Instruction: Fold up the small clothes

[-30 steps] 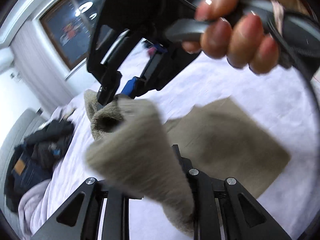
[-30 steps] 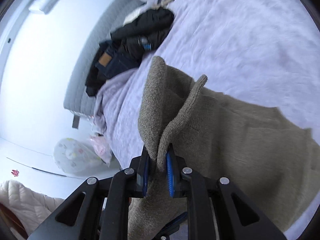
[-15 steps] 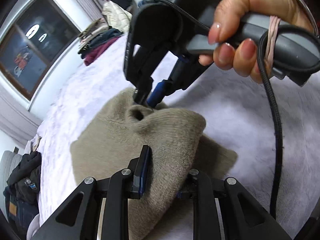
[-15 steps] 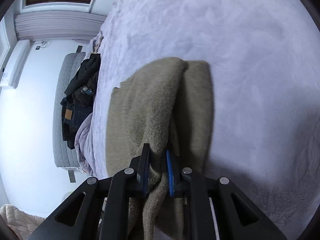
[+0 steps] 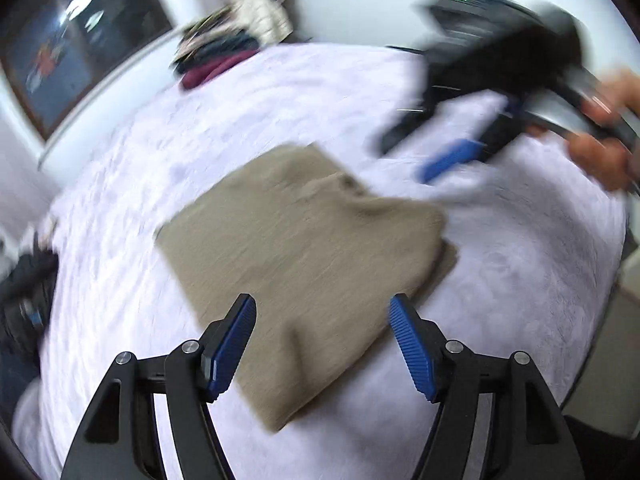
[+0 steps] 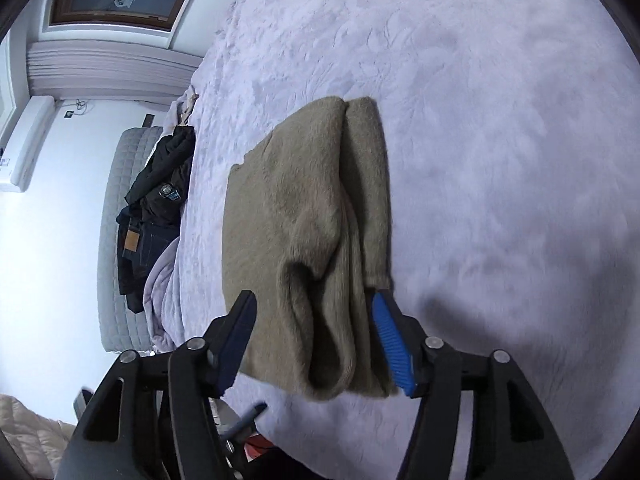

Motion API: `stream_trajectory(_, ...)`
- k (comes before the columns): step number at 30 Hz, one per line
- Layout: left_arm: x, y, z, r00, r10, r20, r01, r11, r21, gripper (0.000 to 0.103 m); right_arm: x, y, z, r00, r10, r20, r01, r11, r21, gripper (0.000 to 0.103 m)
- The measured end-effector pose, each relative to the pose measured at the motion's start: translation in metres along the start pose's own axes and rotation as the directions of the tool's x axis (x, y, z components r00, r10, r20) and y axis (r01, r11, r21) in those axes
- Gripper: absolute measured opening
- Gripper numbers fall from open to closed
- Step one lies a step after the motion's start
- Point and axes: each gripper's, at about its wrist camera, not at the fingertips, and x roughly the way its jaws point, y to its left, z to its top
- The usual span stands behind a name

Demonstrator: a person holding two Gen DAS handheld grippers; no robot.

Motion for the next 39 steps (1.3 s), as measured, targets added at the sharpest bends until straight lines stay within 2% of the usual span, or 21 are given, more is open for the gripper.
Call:
stream_trajectory(3, 0.010, 0.051, -0.001, 0.996, -0.019, -0.087, 0.002, 0.981, -0.194, 0.071, -0.005, -0.014, -0.031, 0.997, 0.079, 0.004, -0.079, 0.994, 0.077, 0.067)
stream_trajectory(4, 0.019, 0.068, -0.002, 0.993, -0.023, -0.117, -0.008, 0.966, -0.260, 0.071, -0.001, -0.016, -0.042, 0.994, 0.111, 0.007, -0.111, 0.989, 0.096, 0.067)
stream_trajectory(6, 0.041, 0.094, -0.003, 0.984, -0.041, -0.174, -0.024, 0.934, -0.357, 0.071, 0.013, -0.018, -0.051, 0.994, 0.113, 0.011, -0.113, 0.987, 0.112, 0.067)
stream_trajectory(8, 0.066, 0.111, -0.005, 0.972, -0.089, -0.217, -0.014, 0.901, -0.434, 0.071, 0.034, -0.022, -0.053, 0.992, 0.122, 0.034, -0.126, 0.978, 0.163, 0.061)
stream_trajectory(9, 0.074, 0.116, -0.007, 0.965, -0.116, -0.234, -0.008, 0.883, -0.470, 0.071, 0.040, -0.023, -0.052, 0.990, 0.132, 0.053, -0.139, 0.973, 0.185, 0.030)
stream_trajectory(10, 0.078, 0.118, -0.008, 0.960, -0.135, -0.245, -0.004, 0.869, -0.495, 0.071, 0.046, -0.023, -0.050, 0.989, 0.127, 0.071, -0.139, 0.968, 0.210, 0.012)
stream_trajectory(11, 0.077, 0.118, -0.009, 0.959, -0.143, -0.245, 0.001, 0.865, -0.501, 0.071, 0.048, -0.018, -0.048, 0.992, 0.103, 0.076, -0.117, 0.970, 0.213, 0.012)
stream_trajectory(14, 0.062, 0.107, -0.011, 0.973, -0.083, -0.217, -0.017, 0.906, -0.423, 0.071, 0.030, 0.013, -0.053, 0.992, 0.060, 0.112, -0.071, 0.993, 0.094, 0.011)
stream_trajectory(16, 0.065, 0.104, -0.012, 0.972, -0.068, -0.224, -0.027, 0.919, -0.394, 0.083, 0.018, 0.019, -0.065, 0.992, 0.012, 0.125, -0.020, 0.997, 0.069, 0.011)
stream_trajectory(20, 0.082, 0.105, -0.020, 0.963, -0.099, -0.251, -0.019, 0.903, -0.429, 0.083, 0.033, -0.019, -0.081, 0.989, -0.130, 0.075, 0.119, 0.984, 0.131, 0.011)
stream_trajectory(23, 0.087, 0.105, -0.024, 0.961, -0.121, -0.249, -0.005, 0.892, -0.452, 0.083, 0.042, -0.039, -0.088, 0.990, -0.112, 0.082, 0.095, 0.977, 0.191, 0.012)
stream_trajectory(26, 0.086, 0.107, -0.028, 0.960, -0.134, -0.244, 0.007, 0.889, -0.459, 0.083, 0.035, -0.030, -0.092, 0.988, -0.142, 0.067, 0.129, 0.977, 0.171, 0.021)
stream_trajectory(27, 0.085, 0.108, -0.028, 0.960, -0.135, -0.245, 0.008, 0.888, -0.459, 0.083, 0.032, -0.027, -0.093, 0.985, -0.164, 0.054, 0.153, 0.974, 0.167, 0.027)
stream_trajectory(28, 0.084, 0.109, -0.028, 0.960, -0.136, -0.246, 0.008, 0.889, -0.459, 0.083, 0.024, -0.021, -0.093, 0.980, -0.195, 0.050, 0.185, 0.970, 0.157, 0.029)
stream_trajectory(30, 0.087, 0.110, -0.026, 0.960, -0.131, -0.247, 0.006, 0.892, -0.452, 0.083, 0.006, -0.010, -0.090, 0.979, -0.181, 0.091, 0.170, 0.978, 0.121, 0.030)
stream_trajectory(32, 0.087, 0.108, -0.027, 0.961, -0.119, -0.249, -0.004, 0.895, -0.445, 0.083, -0.007, 0.003, -0.076, 0.978, -0.157, 0.136, 0.147, 0.986, 0.082, 0.043)
stream_trajectory(33, 0.086, 0.107, -0.027, 0.962, -0.113, -0.249, -0.009, 0.897, -0.442, 0.083, -0.009, 0.008, -0.067, 0.978, -0.148, 0.149, 0.140, 0.988, 0.066, 0.056)
stream_trajectory(34, 0.087, 0.106, -0.026, 0.962, -0.108, -0.251, -0.013, 0.898, -0.439, 0.083, -0.008, 0.014, -0.056, 0.978, -0.140, 0.158, 0.134, 0.990, 0.046, 0.058)
stream_trajectory(36, 0.088, 0.105, -0.026, 0.961, -0.105, -0.257, -0.019, 0.898, -0.440, 0.083, 0.008, 0.024, -0.034, 0.983, -0.119, 0.138, 0.118, 0.993, 0.015, 0.058)
stream_trajectory(38, 0.087, 0.105, -0.025, 0.959, -0.107, -0.261, -0.020, 0.897, -0.441, 0.083, 0.025, 0.030, -0.017, 0.983, -0.149, 0.111, 0.151, 0.988, -0.013, 0.041)
stream_trajectory(39, 0.087, 0.105, -0.025, 0.959, -0.110, -0.263, -0.019, 0.895, -0.445, 0.083, 0.031, 0.031, -0.012, 0.976, -0.193, 0.105, 0.197, 0.980, -0.028, 0.022)
